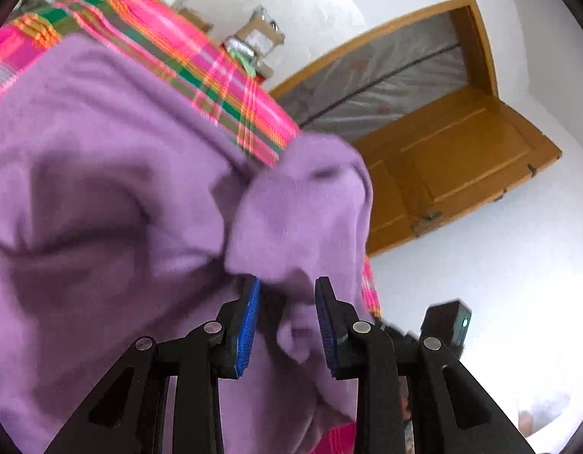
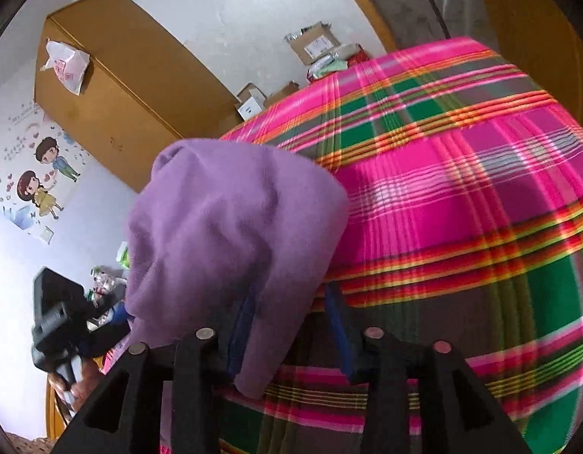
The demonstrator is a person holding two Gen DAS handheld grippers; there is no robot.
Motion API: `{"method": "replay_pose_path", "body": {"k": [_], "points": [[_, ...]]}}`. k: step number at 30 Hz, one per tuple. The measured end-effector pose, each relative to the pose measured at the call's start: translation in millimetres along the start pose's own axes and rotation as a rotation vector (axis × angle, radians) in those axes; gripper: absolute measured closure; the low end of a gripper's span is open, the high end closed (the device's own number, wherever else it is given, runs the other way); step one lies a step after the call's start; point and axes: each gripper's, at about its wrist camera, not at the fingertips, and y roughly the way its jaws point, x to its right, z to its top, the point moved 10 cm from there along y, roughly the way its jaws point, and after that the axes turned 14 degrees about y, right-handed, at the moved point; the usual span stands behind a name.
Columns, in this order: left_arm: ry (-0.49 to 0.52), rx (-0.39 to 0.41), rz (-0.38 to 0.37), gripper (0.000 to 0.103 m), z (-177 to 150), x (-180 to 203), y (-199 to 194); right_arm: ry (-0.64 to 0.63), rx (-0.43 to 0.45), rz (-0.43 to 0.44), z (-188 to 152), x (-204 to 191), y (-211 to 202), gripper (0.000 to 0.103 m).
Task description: Fold clothes
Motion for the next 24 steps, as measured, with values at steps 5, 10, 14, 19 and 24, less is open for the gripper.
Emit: {"method": "replay_pose_path", "body": {"k": [5, 10, 14, 19, 24], "points": [[-0.052, -0.015, -0.041, 0.072, 12, 1, 11, -0.030, 0.035, -0.013, 7, -4, -5, 0.093], [-0.068, -0.015, -0.068, 0.072, 18, 7, 18, -0.058, 0.101, -0.009, 22, -14, -25, 0.094], [-0.084, -0.048, -0.060, 0.072, 14, 6, 27, -0.061, 0.170, -0.026, 31, -16, -45, 0.094], [-0.040, -0.062, 0.014, 0.072, 6, 0, 19, -0.079, 0.219, -0.132, 36, -3, -53, 0.094], [-0.075, -0.051, 0.036, 0.072, 6, -10, 12, -0.138, 0.225, -0.211, 31, -2, -45, 0.093]]}}
